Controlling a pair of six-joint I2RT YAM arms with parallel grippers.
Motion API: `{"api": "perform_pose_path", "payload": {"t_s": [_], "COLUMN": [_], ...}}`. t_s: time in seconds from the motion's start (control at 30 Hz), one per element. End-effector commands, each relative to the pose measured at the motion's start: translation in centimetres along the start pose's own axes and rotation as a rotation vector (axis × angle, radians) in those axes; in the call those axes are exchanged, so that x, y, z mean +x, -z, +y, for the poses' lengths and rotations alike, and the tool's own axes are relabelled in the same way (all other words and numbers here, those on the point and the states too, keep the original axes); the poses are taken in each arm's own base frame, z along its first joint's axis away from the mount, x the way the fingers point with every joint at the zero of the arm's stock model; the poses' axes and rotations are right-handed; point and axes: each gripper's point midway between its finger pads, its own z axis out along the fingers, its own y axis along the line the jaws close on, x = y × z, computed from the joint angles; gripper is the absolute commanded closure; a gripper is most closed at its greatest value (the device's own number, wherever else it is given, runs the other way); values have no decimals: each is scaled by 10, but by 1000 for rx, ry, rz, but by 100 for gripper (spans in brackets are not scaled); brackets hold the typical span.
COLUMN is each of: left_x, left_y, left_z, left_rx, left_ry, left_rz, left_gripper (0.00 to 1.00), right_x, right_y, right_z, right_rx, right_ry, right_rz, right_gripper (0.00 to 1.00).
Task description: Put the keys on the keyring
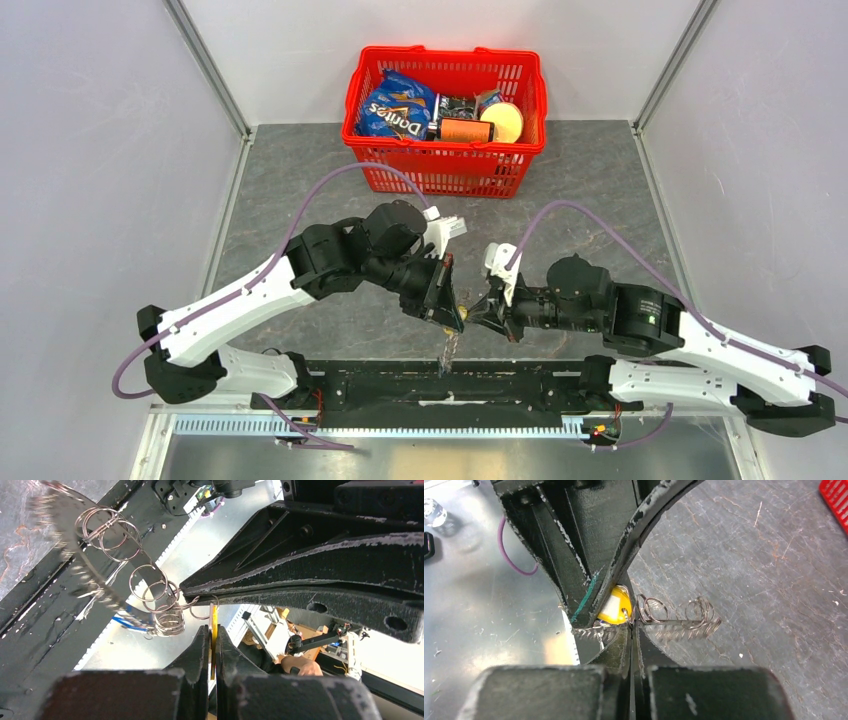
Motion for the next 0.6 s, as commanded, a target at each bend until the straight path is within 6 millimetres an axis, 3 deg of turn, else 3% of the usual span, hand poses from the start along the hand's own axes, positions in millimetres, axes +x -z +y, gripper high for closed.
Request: {"api": "perform_pose_path", "payload": {"t_s": [0.0,0.57], "left_x": [-1,-3], "left_y": [16,35], "left_z": [-30,-49], "left_rx": [123,210], "left_ry": [-23,-92], "left_rz": [-28,-80], "left_gripper": [98,98], "right_x": [-14,-12], "right_y": [11,51], "right_z": [-10,25], "right_rx": [62,-127], "right_ry": [16,65], "right_rz": [-76,-86], "right_gripper": [100,100]}}
